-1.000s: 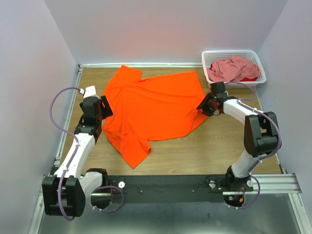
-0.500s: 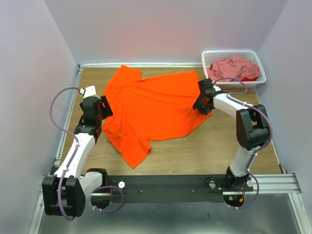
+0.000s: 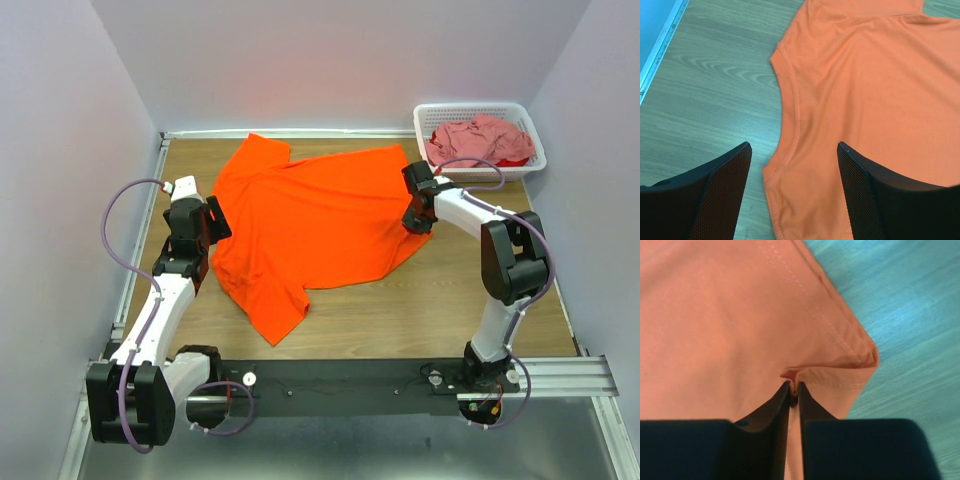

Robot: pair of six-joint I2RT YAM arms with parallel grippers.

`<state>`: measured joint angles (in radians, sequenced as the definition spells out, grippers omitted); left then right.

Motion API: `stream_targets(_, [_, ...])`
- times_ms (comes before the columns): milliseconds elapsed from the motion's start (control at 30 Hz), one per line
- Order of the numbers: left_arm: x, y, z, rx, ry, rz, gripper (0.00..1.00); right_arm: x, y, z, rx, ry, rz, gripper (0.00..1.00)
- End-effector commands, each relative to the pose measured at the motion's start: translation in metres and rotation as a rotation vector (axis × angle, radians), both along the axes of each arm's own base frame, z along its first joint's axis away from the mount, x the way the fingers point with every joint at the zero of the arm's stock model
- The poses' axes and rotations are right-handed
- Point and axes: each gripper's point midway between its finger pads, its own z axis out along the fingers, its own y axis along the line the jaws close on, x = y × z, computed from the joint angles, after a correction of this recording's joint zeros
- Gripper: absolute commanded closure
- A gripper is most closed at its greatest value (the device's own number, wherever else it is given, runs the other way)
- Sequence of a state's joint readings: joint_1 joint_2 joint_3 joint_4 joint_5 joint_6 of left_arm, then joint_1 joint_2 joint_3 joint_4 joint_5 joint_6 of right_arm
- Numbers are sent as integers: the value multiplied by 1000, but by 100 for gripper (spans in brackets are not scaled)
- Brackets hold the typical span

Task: Fold and stack the t-shirts
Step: Flatten the tshirt out

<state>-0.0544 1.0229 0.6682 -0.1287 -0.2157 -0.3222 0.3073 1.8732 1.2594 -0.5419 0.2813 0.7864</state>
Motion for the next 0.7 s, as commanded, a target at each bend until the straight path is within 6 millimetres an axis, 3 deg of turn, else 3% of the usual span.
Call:
stream_targets(0, [2, -2, 12, -1, -41, -12, 23, -6, -14, 7, -84, 11, -19, 87])
stream_targets(100, [2, -2, 12, 0, -41, -13, 23, -11, -17, 10, -91, 11, -30, 99])
stream_targets(400, [1, -1, 12, 4, -41, -5, 23, -43, -34, 27, -120, 6, -66, 99])
stream_targets(667, [0, 0, 11, 4, -37, 4, 23, -95, -53, 19, -138, 61, -120, 99])
